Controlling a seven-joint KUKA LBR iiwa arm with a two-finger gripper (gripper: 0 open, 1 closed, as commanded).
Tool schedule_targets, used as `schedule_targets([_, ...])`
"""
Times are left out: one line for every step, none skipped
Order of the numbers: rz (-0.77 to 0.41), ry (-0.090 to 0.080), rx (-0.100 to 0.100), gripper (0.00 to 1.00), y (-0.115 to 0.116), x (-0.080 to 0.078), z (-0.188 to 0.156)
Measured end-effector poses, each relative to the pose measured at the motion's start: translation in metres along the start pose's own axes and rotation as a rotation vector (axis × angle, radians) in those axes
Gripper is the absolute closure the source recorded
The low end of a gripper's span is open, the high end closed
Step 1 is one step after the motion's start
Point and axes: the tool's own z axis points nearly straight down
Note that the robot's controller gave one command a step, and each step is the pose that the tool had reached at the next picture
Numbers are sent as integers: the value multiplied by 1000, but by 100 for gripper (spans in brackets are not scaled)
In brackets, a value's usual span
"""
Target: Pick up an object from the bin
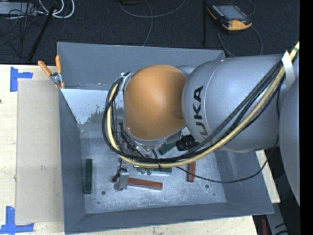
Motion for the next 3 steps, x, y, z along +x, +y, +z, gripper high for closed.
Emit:
schedule_targets([-272, -2, 2, 0, -108, -16, 90])
schedule_targets([-295, -3, -1, 0, -118, -45, 151])
schedule_targets([-292, -7, -2, 100, -118, -47, 145])
